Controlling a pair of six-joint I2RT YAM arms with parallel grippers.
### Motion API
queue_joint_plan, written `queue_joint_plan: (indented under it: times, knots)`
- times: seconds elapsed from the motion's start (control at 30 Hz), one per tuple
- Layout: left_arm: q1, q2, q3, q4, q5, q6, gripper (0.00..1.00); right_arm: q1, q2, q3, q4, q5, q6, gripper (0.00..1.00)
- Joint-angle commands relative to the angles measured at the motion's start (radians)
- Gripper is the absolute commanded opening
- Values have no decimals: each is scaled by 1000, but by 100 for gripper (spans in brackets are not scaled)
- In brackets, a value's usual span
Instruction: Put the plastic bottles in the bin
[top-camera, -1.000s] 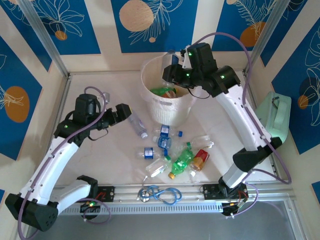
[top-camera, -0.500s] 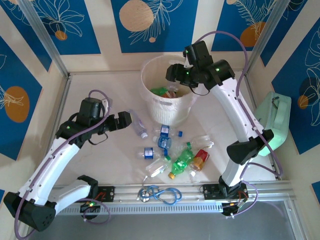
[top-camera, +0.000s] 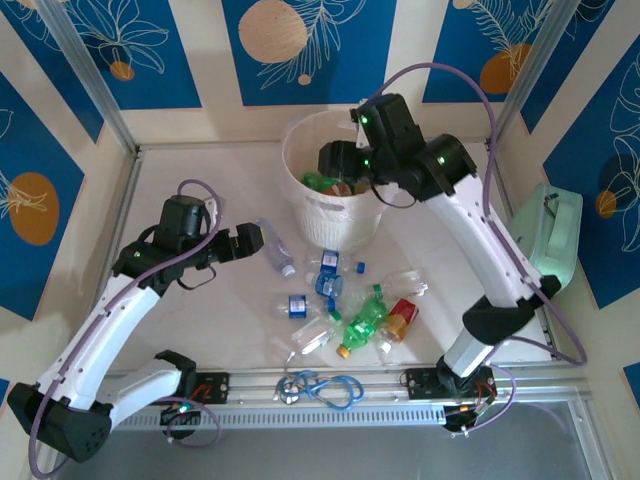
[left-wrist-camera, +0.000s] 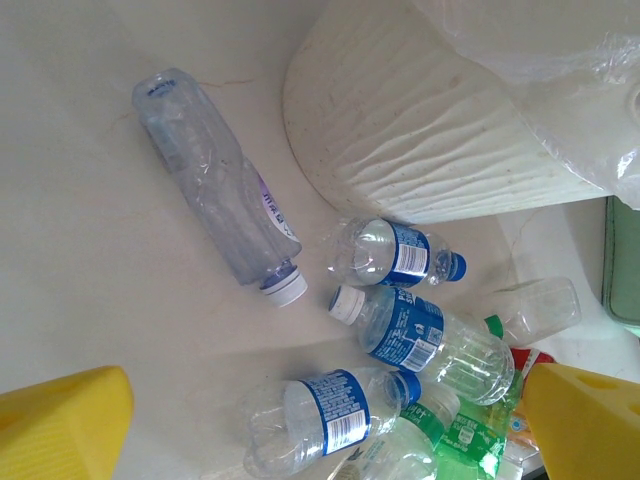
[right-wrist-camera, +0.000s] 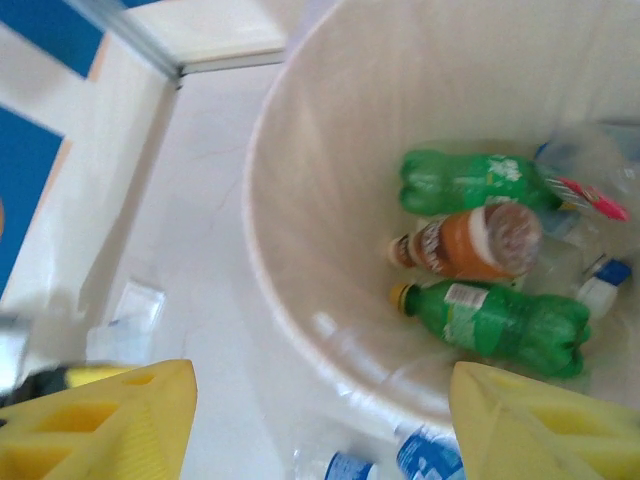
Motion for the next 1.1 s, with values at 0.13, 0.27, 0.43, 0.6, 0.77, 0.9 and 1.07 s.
queue_joint_plan:
  times: [0.13, 0.27, 0.43, 0.6, 0.77, 0.9, 1.07]
  knots:
    - [-60, 33, 61, -42, -39, 2, 97, 173, -277, -344, 49, 145, 48, 68]
    - [-95, 41, 93, -71, -127, 1, 97, 214, -432, -576, 113, 149, 86, 68]
    - [-99, 41, 132, -106, -241, 28, 96, 220, -561, -753, 181, 132, 77, 69]
    - [-99, 23, 114, -53, -352, -27, 96, 216, -592, -782, 172, 131, 14, 69]
    - [-99, 12, 89, 55, -339, -83, 95, 205, -598, -748, 109, 136, 1, 70]
    - [-99, 36, 110, 30, -329, -95, 90, 200, -604, -725, 29, 164, 61, 70]
    - [-99, 26, 60, 45, -271, -70, 91, 198, -606, -734, -68, 216, 178, 69]
